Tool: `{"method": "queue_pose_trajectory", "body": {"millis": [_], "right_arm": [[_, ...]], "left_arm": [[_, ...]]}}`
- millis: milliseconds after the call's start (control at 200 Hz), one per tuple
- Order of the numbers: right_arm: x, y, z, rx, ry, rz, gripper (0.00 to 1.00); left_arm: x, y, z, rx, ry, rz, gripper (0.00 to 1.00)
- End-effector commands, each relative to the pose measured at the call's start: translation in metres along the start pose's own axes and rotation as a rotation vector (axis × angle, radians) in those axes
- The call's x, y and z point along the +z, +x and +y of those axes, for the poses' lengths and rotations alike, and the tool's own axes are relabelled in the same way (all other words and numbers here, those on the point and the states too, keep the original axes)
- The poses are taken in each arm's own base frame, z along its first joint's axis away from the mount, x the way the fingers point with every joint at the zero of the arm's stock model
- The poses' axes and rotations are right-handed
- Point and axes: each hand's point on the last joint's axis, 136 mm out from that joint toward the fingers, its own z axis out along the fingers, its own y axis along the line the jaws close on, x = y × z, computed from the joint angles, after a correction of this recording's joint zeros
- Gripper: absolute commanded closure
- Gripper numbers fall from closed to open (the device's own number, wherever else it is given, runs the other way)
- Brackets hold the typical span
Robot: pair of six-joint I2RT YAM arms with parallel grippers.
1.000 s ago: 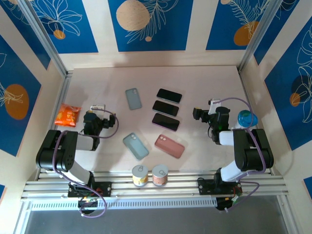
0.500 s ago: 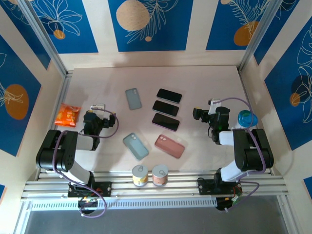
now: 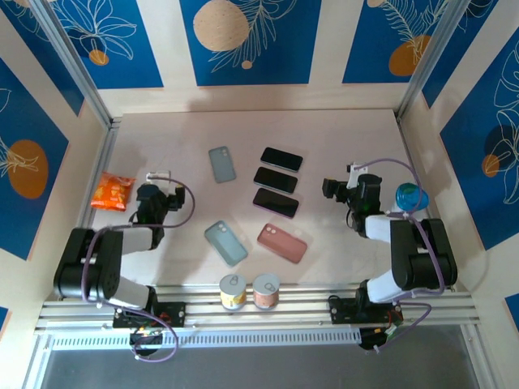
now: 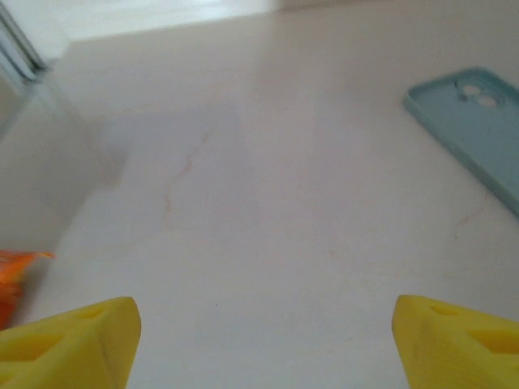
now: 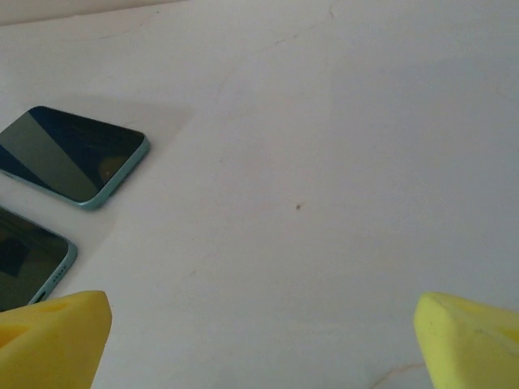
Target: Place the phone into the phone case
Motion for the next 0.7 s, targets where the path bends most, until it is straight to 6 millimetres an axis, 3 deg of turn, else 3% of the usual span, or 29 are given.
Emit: {"method": "queue_pose_trajectory", "body": {"millis": [0, 90, 155, 385, 695], "right_arm": [[-0.016, -0.037, 0.008, 0.001, 0.030, 0.072, 0.15], [-0.024, -0.045, 0.031, -0.048, -0.014, 0.096, 0.16], [-0.029, -0.046, 0.051, -0.087, -0.045, 0.111, 0.16], [-0.036, -0.035, 0.125, -0.231, -0.215, 0.179, 0.16], [-0.008, -0.011, 0.174, -0.354, -0.337, 0.351, 0.15]], "left_arm": [[-0.018, -0.051, 0.012, -0.076, -0.070, -0.033, 0.21], [-0.023, -0.064, 0.001, -0.146, -0.021, 0.037, 0.23], [-0.024, -0.065, -0.012, -0.185, 0.025, 0.105, 0.31], [-0.047, -0.058, -0.049, -0.296, 0.160, 0.251, 0.33], [-0.075, -0.046, -0.090, -0.323, 0.298, 0.393, 0.33]]}}
